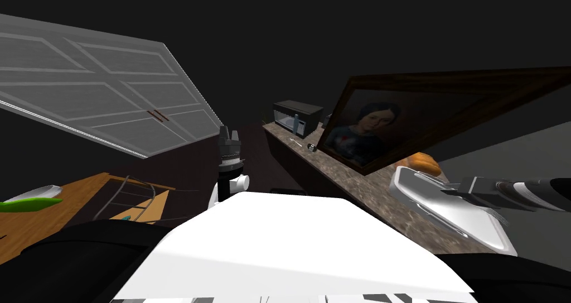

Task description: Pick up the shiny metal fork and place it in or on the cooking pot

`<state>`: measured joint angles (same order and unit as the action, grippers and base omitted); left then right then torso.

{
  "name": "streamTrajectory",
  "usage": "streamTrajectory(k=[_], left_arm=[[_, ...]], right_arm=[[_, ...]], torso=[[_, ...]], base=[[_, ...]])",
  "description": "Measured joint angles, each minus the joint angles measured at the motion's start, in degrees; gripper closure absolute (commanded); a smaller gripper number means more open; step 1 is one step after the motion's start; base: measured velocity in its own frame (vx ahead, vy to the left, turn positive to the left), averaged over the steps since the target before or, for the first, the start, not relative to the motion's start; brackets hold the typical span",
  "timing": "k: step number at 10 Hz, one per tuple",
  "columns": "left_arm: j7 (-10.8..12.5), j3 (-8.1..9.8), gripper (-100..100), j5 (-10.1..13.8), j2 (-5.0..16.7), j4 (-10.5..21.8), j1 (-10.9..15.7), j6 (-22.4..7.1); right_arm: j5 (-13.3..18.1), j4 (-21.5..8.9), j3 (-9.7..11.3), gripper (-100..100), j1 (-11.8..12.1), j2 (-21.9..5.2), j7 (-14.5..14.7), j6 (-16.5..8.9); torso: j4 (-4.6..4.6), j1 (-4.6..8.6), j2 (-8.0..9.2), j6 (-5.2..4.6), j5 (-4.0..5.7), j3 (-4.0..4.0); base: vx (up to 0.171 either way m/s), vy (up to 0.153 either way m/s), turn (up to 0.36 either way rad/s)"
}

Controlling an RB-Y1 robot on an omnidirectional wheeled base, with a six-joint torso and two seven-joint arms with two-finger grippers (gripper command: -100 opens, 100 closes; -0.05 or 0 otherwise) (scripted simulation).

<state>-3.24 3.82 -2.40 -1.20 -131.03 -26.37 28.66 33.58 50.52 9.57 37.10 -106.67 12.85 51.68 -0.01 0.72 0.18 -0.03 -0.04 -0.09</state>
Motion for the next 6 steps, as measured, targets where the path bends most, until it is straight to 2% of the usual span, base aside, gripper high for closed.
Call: streamTrajectory(k=[1,2,6], left_arm=[[0.00,0.00,0,0.00,0.00,0.00,0.00,0.00],[0.00,0.00,0,0.00,-0.01,0.00,0.00,0.00],[0.00,-0.01,0,0.00,-0.01,0.00,-0.01,0.00]], right_arm=[[0.51,0.25,-0.25,100,-0.50,0.05,0.43,0.65],[0.66,0.22,-0.27,-100,-0.62,0.05,0.48,0.83],[0.64,0.21,-0.26,-100,-0.60,0.06,0.48,0.80]], torso=[[-0.01,0.13,0.00,0.00,0.02,0.00],[0.02,-0.15,-0.09,0.01,0.02,0.05],[0.06,-0.60,-0.23,0.03,-0.12,0.14]], base=[[-0.025,-0.092,0.011],[-0.005,-0.017,0.000],[-0.001,-0.002,0.000]])
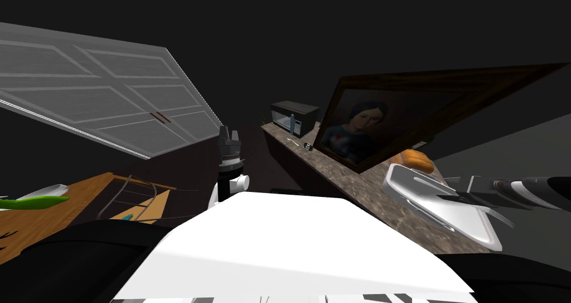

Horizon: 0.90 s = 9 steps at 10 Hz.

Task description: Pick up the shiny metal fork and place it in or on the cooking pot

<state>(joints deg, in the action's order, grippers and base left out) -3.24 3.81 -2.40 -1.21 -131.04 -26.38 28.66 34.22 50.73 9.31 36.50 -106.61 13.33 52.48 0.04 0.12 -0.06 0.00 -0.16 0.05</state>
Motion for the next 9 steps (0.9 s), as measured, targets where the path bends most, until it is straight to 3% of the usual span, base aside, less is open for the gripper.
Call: streamTrajectory(k=[1,2,3,4,5,7,9], left_arm=[[0.00,0.00,0,0.00,0.00,0.00,0.00,0.00],[0.00,0.00,0,0.00,0.00,0.00,0.00,0.00],[0.00,0.00,0,0.00,0.00,0.00,0.00,0.00],[0.00,0.00,0,0.00,0.00,0.00,0.01,0.00],[0.00,0.00,0,0.00,0.00,0.00,0.01,0.00],[0.00,0.00,0,0.00,0.00,0.00,0.00,0.00],[0.00,0.00,0,0.00,0.00,0.00,0.00,0.00]], right_arm=[[0.00,0.00,0.00,0,0.00,0.00,0.00,0.00],[0.00,0.00,0.00,-100,0.00,0.00,0.00,0.00],[-0.79,-0.45,-0.42,-100,0.46,-1.25,-0.24,0.79],[1.03,-1.27,-0.61,-100,-1.49,-1.45,-1.33,2.31],[4.77,-1.56,-0.65,-100,-4.63,-0.55,-3.08,3.52],[1.85,-0.50,-0.73,-100,-1.48,-2.63,-2.26,2.29],[-0.12,-0.71,-1.17,-100,-0.50,-3.75,-2.57,2.84]], torso=[[0.00,-0.01,0.00,0.00,0.00,0.00],[0.00,-0.01,-0.01,0.00,0.00,0.00],[-0.02,-0.02,0.10,0.01,-0.03,-0.05],[-0.05,0.02,0.22,0.00,-0.01,-0.13],[-0.05,0.05,0.20,-0.01,0.02,-0.12],[0.00,-0.01,0.01,0.00,0.00,-0.01],[0.00,-0.02,0.02,0.01,-0.02,-0.01]], base=[[0.000,0.000,0.000],[-0.043,-0.004,-0.005],[-0.075,-0.017,0.001],[-0.050,-0.019,0.001],[-0.013,-0.010,-0.003],[0.007,-0.001,0.001],[-0.030,-0.012,-0.002]])
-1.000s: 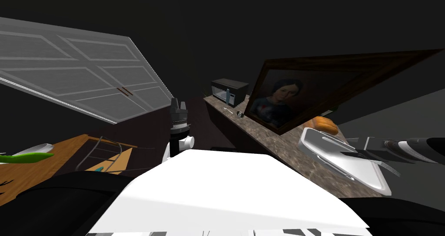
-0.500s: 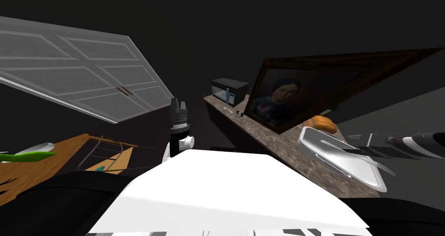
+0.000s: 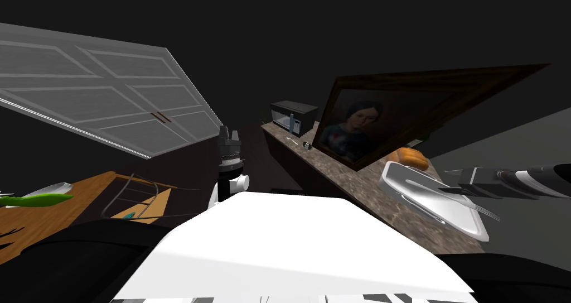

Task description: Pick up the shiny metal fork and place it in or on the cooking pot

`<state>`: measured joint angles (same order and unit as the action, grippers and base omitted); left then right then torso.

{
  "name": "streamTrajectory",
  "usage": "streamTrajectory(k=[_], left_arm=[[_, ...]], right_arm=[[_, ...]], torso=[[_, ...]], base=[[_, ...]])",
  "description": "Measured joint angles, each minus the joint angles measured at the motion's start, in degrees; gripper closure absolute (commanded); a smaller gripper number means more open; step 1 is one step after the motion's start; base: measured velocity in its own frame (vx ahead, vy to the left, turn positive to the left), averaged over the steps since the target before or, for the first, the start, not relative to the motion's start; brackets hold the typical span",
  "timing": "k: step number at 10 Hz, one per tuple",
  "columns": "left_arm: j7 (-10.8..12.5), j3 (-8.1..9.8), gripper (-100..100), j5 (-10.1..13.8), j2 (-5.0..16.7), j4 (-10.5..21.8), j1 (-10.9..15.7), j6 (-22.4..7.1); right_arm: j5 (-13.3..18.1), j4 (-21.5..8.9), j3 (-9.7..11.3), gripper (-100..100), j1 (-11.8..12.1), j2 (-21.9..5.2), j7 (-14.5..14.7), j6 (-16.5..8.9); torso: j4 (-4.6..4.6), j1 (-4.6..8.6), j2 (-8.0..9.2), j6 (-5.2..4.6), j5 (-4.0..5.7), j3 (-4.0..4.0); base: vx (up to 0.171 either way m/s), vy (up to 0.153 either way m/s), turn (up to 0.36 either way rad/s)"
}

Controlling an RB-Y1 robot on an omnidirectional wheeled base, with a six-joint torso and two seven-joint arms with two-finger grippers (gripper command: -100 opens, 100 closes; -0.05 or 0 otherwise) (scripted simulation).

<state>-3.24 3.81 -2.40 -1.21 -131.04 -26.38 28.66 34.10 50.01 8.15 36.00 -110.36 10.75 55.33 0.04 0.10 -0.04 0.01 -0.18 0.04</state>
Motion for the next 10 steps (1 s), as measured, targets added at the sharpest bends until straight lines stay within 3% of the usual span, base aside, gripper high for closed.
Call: streamTrajectory(k=[2,4,5,10], left_arm=[[0.00,0.00,0,0.00,0.00,0.00,0.00,0.00],[0.00,0.00,0,0.00,0.00,0.00,0.00,0.00],[0.00,0.00,0,0.00,0.00,0.00,0.00,0.00],[0.00,0.00,0,0.00,0.00,0.00,0.00,0.00]], right_arm=[[1.14,-0.26,-1.67,-100,0.14,-0.54,-1.40,1.30],[-2.22,-0.22,0.39,-100,0.36,-2.58,-0.91,1.20],[-2.44,-0.26,0.52,0,0.34,-2.74,-0.87,1.30],[-2.41,-0.26,0.51,0,0.34,-2.72,-0.87,1.29]], torso=[[-0.03,0.05,0.12,-0.02,0.03,-0.08],[-0.02,0.01,0.09,-0.01,0.00,-0.05],[-0.02,0.01,0.05,-0.02,0.03,-0.04],[0.00,0.01,-0.03,-0.02,0.02,0.01]], base=[[-0.031,-0.009,0.001],[-0.025,-0.004,-0.002],[0.000,0.000,0.000],[0.000,0.000,0.000]])
